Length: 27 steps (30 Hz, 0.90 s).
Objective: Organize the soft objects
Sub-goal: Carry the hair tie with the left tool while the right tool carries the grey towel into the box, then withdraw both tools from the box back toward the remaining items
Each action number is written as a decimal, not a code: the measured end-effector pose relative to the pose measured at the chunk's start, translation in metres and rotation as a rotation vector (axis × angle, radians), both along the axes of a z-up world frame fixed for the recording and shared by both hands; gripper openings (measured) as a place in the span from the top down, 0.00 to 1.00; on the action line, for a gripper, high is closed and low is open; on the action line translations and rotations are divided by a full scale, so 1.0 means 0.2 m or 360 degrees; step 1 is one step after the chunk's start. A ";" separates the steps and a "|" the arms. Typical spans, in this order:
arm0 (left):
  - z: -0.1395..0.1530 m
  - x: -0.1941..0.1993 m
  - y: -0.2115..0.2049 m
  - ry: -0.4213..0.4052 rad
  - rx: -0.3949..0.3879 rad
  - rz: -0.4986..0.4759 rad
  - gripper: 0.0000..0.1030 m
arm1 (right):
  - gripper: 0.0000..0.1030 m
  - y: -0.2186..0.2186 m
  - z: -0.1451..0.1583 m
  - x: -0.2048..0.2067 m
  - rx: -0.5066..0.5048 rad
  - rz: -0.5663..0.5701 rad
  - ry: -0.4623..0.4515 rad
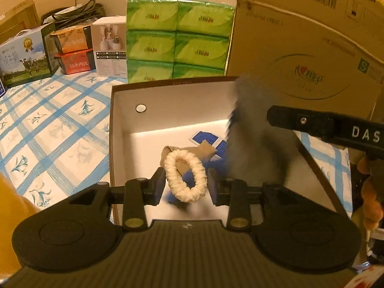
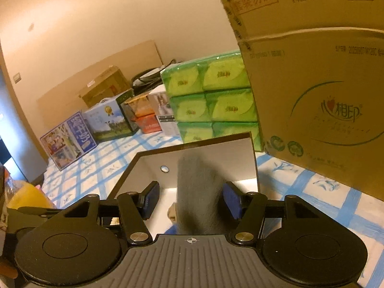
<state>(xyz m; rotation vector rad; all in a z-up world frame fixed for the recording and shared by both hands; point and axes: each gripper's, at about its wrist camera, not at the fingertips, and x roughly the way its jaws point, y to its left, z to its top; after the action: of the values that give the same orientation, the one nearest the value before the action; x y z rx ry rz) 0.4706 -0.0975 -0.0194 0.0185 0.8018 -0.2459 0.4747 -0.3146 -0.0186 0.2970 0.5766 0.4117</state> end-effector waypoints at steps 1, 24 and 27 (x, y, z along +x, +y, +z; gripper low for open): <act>-0.01 0.00 0.00 0.0003 0.0006 -0.0006 0.64 | 0.43 0.00 0.00 0.00 -0.0007 0.0020 0.0002; 0.05 -0.22 0.03 -0.0008 -0.0028 -0.0056 0.51 | 0.43 -0.05 0.04 -0.36 -0.0015 0.0027 0.0085; 0.08 -0.31 0.06 -0.0009 -0.0068 -0.0058 0.51 | 0.42 -0.04 0.07 -0.46 -0.0024 0.0029 0.0076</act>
<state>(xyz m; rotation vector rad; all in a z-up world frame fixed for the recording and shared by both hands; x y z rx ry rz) 0.4091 -0.0854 -0.0035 -0.0062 0.7909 -0.2970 0.3833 -0.3226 -0.0052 0.2878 0.6293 0.4186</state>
